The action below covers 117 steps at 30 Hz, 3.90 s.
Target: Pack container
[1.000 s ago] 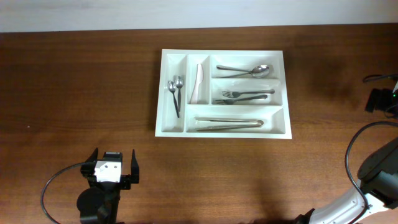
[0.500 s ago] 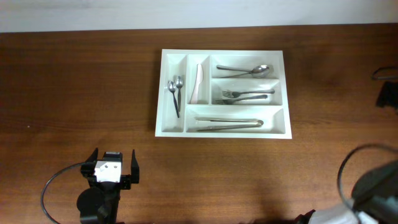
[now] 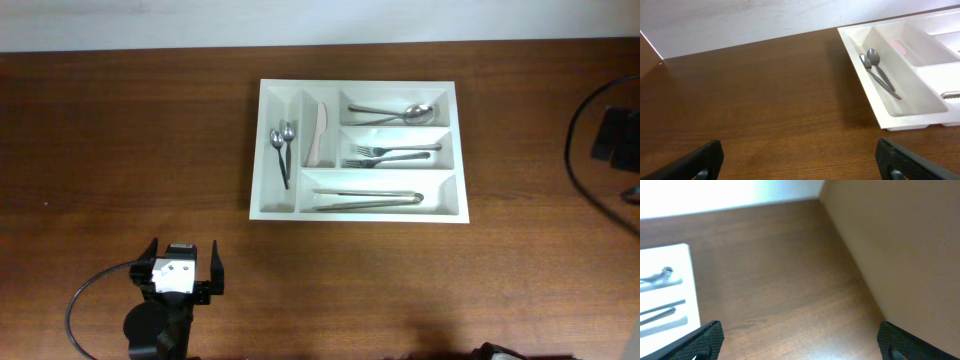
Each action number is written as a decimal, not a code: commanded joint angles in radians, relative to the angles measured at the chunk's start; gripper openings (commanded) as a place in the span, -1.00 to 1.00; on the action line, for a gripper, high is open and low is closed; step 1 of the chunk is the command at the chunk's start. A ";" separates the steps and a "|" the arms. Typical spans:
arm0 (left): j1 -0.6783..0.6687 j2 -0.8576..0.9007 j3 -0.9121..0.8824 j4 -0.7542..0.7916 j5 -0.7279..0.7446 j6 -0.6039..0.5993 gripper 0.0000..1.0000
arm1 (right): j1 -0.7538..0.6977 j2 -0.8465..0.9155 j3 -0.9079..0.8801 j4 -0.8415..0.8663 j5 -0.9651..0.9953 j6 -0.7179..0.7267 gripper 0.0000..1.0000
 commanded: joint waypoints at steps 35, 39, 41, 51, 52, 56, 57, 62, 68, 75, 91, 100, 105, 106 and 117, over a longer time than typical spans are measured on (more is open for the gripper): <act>0.004 -0.010 -0.010 0.003 0.014 -0.009 0.98 | 0.074 -0.564 0.000 -0.097 -0.011 0.010 0.97; 0.004 -0.010 -0.010 0.003 0.014 -0.009 0.98 | 0.074 -0.569 -0.004 -0.126 -0.139 0.010 0.97; 0.004 -0.010 -0.010 0.003 0.014 -0.009 0.98 | 0.082 -0.582 -0.017 -0.108 -0.209 0.010 0.97; 0.004 -0.010 -0.010 0.003 0.014 -0.009 0.98 | 0.200 -0.807 -0.442 0.418 -0.406 0.127 0.97; 0.004 -0.010 -0.010 0.003 0.014 -0.009 0.98 | 0.204 -0.835 -0.499 0.478 -0.406 0.146 0.97; 0.004 -0.010 -0.010 0.003 0.014 -0.009 0.98 | 0.219 -0.938 -0.714 0.663 -0.406 0.237 0.97; 0.004 -0.010 -0.010 0.003 0.014 -0.009 0.98 | 0.226 -0.962 -0.762 0.698 -0.406 0.255 0.97; 0.004 -0.010 -0.010 0.003 0.014 -0.009 0.98 | 0.275 -1.080 -0.977 0.832 -0.406 0.294 0.97; 0.004 -0.010 -0.010 0.003 0.014 -0.009 0.98 | 0.326 -1.194 -1.201 0.941 -0.395 0.294 0.97; 0.004 -0.010 -0.010 0.003 0.014 -0.009 0.98 | 0.368 -1.270 -1.416 1.123 -0.386 0.293 0.97; 0.004 -0.010 -0.010 0.003 0.014 -0.009 0.98 | 0.375 -1.275 -1.611 1.213 -0.255 0.294 0.97; 0.004 -0.010 -0.010 0.003 0.014 -0.009 0.98 | 0.375 -1.288 -1.674 1.216 -0.256 0.297 0.97; 0.004 -0.010 -0.010 0.003 0.014 -0.009 0.98 | 0.375 -1.288 -1.700 1.215 -0.255 0.297 0.97; 0.004 -0.010 -0.010 0.003 0.014 -0.009 0.98 | 0.375 -1.288 -1.709 1.215 -0.255 0.297 0.97; 0.004 -0.010 -0.010 0.003 0.014 -0.009 0.98 | 0.375 -1.288 -1.771 1.131 -0.257 0.297 0.97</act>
